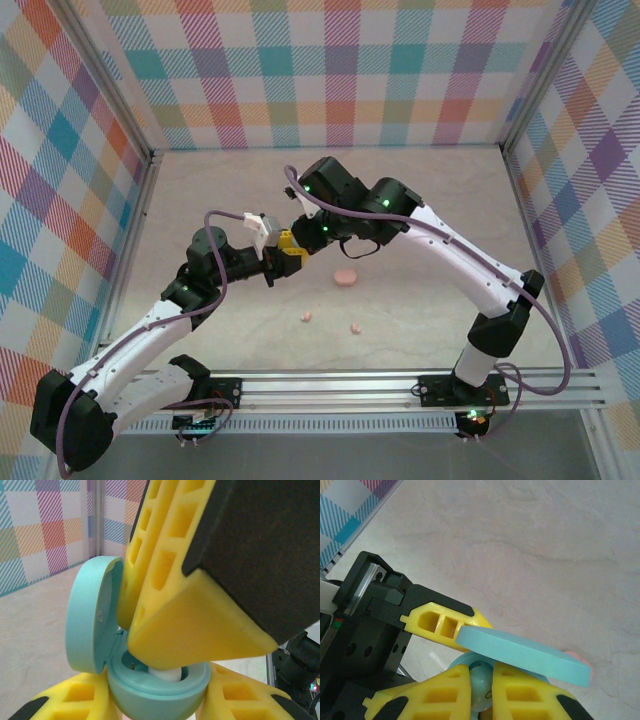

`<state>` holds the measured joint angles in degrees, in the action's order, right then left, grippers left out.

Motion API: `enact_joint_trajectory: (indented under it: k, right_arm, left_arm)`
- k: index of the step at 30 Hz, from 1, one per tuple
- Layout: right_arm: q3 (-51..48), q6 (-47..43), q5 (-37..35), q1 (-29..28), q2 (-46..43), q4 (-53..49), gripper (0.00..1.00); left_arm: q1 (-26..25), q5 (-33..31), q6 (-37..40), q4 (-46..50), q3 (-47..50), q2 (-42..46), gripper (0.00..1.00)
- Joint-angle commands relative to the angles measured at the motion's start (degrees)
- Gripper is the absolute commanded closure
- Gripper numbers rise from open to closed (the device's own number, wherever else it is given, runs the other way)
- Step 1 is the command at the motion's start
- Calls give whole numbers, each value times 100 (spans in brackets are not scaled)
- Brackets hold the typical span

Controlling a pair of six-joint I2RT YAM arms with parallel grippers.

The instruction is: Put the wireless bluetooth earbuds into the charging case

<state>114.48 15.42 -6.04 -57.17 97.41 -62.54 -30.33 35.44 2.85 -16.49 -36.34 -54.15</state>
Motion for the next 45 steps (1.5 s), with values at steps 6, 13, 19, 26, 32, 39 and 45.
enact_joint_trajectory:
  k: [6, 13, 19, 26, 32, 39, 45]
  right_arm:
    - [449, -61, -7, -85, 238, -531, 73]
    - [690, 30, 22, -84, 232, -574, 69]
    - [865, 69, 143, -88, 82, -524, 68]
    - [911, -72, 74, 2, -227, -260, 64]
    - [905, -261, 230, 510, -215, -262, 59]
    - [497, -207, 1114, 1254, -152, 131, 58]
    - [541, -303, 1581, 1349, 183, 196, 59]
  left_arm:
    - [-35, 68, 119, -166, 21, 105, 70]
    - [-35, 60, 119, -126, 60, 175, 70]
    - [-35, 42, 102, -161, 92, 171, 70]
    - [-35, 29, 88, -145, 83, 170, 70]
    - [-35, 32, 85, 19, -29, 208, 70]
    - [-35, 121, 49, 146, -102, 211, 70]
    - [-35, 126, 81, 254, -118, 293, 70]
